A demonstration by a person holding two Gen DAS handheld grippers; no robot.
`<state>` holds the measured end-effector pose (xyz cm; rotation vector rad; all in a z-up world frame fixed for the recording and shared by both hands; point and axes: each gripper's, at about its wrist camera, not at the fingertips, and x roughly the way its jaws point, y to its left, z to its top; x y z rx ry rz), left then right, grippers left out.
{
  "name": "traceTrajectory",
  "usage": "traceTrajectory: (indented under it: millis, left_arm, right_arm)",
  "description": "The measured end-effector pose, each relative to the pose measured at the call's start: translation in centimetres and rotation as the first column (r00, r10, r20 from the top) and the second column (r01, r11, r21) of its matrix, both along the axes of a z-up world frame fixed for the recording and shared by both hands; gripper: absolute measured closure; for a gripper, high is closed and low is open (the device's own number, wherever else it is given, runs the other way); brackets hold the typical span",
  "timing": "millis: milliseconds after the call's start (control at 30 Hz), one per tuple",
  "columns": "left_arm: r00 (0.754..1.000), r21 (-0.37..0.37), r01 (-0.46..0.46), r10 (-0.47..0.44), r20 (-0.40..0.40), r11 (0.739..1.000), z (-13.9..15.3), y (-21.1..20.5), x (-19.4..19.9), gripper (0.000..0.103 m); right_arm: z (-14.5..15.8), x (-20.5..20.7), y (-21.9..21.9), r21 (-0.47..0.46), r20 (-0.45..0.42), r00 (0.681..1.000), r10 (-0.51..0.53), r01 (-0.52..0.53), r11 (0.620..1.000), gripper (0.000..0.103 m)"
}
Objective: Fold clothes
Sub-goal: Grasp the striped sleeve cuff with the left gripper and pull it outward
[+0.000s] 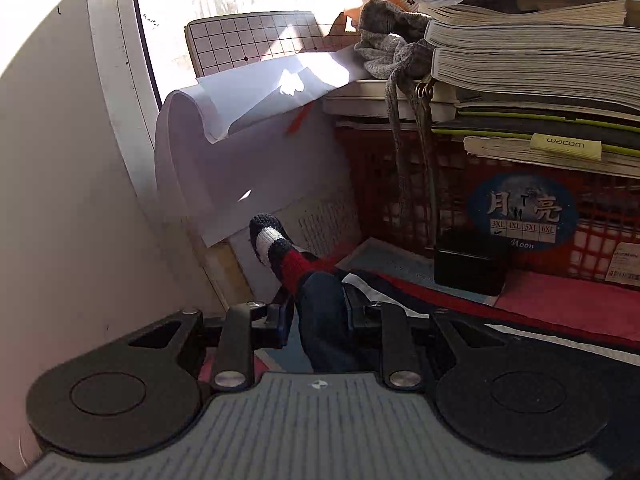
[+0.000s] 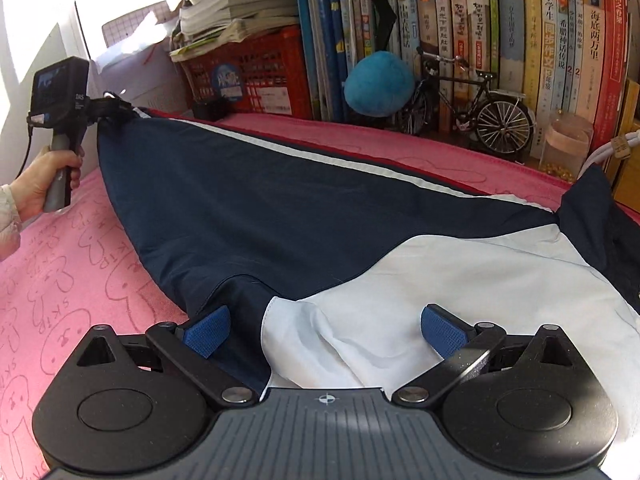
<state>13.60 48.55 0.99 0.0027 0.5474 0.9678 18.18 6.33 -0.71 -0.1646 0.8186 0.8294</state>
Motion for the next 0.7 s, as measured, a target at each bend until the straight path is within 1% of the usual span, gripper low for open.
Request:
traceTrajectory:
  millis: [33, 167, 333, 400, 500, 567, 600, 633, 667, 700]
  left_arm:
    - [1.0, -0.004, -0.01, 0.01, 0.0, 1.0, -0.2, 0.2, 0.0, 0.079]
    - [0.996, -0.022, -0.052, 0.053, 0.07, 0.998, -0.3, 1.2, -0.3, 0.079]
    - [0.987, 0.009, -0.107, 0.105, 0.123, 0.994, 0.3, 1.8, 0.0, 0.079]
    - [0.988, -0.006, -0.114, 0.114, 0.106, 0.994, 0.1, 2.4, 0.3, 0.079]
    - [0.992, -0.025, -0.122, 0.122, 0.022, 0.992, -1.1, 2.8, 0.9, 0.073]
    - [0.991, -0.017, -0.134, 0.134, -0.02, 0.991, -1.7, 2.6, 0.7, 0.056]
    - [0.989, -0.014, -0.14, 0.14, -0.039, 0.99, -1.9, 2.5, 0.6, 0.049]
    - [0.989, -0.015, -0.145, 0.144, -0.043, 0.989, -1.9, 2.3, 0.3, 0.029]
    - [0.989, -0.009, -0.144, 0.144, -0.035, 0.989, -1.7, 2.1, -0.1, 0.017]
    - [0.989, -0.002, -0.142, 0.142, -0.026, 0.99, -1.5, 1.9, -0.5, 0.017]
  right_arm:
    - [-0.1, 0.2, 0.1, 0.007, -0.006, 1.0, 0.0, 0.001, 1.0, 0.0]
    - [-0.1, 0.5, 0.4, 0.024, -0.011, 1.0, 0.014, -0.014, 1.0, 0.0]
    - [0.0, 0.8, 0.9, 0.04, -0.018, 0.999, 0.032, -0.031, 0.999, 0.0]
    - [0.0, 1.1, 1.2, 0.052, -0.027, 0.999, 0.031, -0.03, 0.998, 0.0]
    - [0.0, 1.4, 1.5, 0.07, -0.044, 0.998, 0.033, -0.029, 0.997, 0.0]
    - [-0.1, 1.3, 1.8, 0.071, -0.05, 0.998, 0.039, -0.035, 0.997, 0.0]
    - [-0.1, 1.2, 2.0, 0.068, -0.048, 0.998, 0.042, -0.039, 0.997, 0.0]
    - [-0.1, 1.0, 2.1, 0.063, -0.044, 0.998, 0.046, -0.043, 0.997, 0.0]
    - [-0.1, 0.8, 2.3, 0.059, -0.042, 0.998, 0.05, -0.048, 0.997, 0.0]
    - [-0.1, 0.6, 2.5, 0.058, -0.042, 0.998, 0.055, -0.052, 0.997, 0.0]
